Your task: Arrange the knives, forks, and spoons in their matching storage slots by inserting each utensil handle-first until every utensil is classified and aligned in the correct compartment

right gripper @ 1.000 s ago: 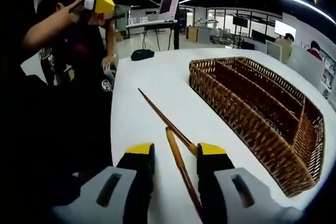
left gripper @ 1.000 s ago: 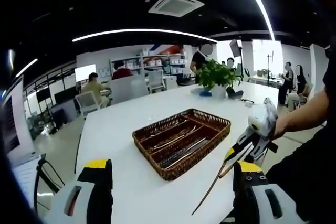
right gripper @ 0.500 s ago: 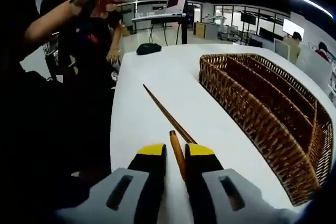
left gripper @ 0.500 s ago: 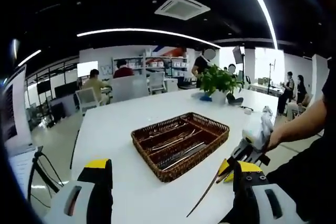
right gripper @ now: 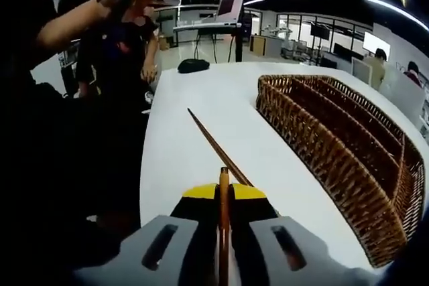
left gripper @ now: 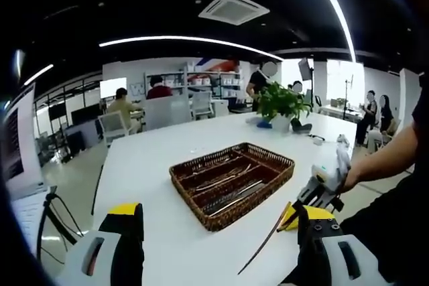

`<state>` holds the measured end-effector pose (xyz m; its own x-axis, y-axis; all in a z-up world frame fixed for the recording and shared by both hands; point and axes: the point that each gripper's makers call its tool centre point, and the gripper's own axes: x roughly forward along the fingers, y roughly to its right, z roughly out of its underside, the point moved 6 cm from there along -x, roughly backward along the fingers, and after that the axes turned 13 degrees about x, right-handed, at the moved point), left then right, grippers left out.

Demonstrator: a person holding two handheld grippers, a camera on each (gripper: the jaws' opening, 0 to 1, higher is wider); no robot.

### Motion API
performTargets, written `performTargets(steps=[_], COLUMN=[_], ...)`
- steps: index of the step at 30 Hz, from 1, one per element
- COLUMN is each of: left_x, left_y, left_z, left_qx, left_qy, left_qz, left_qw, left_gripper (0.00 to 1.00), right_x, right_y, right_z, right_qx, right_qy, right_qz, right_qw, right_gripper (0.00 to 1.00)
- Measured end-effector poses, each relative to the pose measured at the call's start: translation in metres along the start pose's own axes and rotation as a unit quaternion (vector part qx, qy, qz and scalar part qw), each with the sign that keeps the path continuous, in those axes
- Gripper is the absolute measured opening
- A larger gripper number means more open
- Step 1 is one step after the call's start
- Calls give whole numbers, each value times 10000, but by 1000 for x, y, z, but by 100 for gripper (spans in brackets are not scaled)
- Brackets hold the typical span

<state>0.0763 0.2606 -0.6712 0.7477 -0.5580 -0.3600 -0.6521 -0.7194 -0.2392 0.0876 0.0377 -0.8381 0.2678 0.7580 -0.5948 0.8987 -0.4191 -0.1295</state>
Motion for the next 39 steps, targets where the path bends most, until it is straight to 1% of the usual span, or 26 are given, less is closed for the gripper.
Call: performTargets(steps=[1, 3, 6, 10, 13, 17, 19, 29, 34, 38, 39], left_x=[-1, -1, -2, -2, -2, -1, -1, -1, -2, -3, -3], left_y=[0, 0, 0, 2, 3, 4, 4, 4, 5, 5, 5], left_z=[0, 0, 0, 3, 3, 0, -1, -4, -4, -4, -4], left_qx=[1, -3, 9, 148, 134, 124, 121, 125, 124, 123, 129], left_qy=[-4, -4, -32, -113, -102, -49, -30, 9, 11, 12, 5], left_qz=[-7, -14, -17, -17, -2, 17, 9, -22, -36, -46, -50], left_qw=[10000, 10000, 10000, 9998, 9999, 9999, 9999, 9999, 9999, 9999, 9999], left_gripper=[100, 100, 100, 100, 100, 100, 100, 100, 100, 100, 100], right_x=[0, -1, -3, -9, -17, -29, -34, -59, -72, -81, -83], right_y=[0, 0, 2, 2, 7, 13, 16, 20, 22, 25, 27], right_z=[-1, -1, -3, -9, -16, -29, -34, -56, -66, -69, -70], right_qx=[-84, -114, 11, 90, 125, 239, 284, 444, 545, 603, 640], right_qy=[-27, -50, 13, 88, 155, 427, 504, 679, 865, 894, 893], right_qz=[25, 49, 111, 175, 303, 463, 500, 714, 840, 968, 1045], right_qw=[10000, 9999, 9999, 9998, 9993, 9977, 9971, 9941, 9912, 9894, 9884], right_gripper=[3, 3, 3, 3, 3, 3, 3, 3, 3, 3, 3])
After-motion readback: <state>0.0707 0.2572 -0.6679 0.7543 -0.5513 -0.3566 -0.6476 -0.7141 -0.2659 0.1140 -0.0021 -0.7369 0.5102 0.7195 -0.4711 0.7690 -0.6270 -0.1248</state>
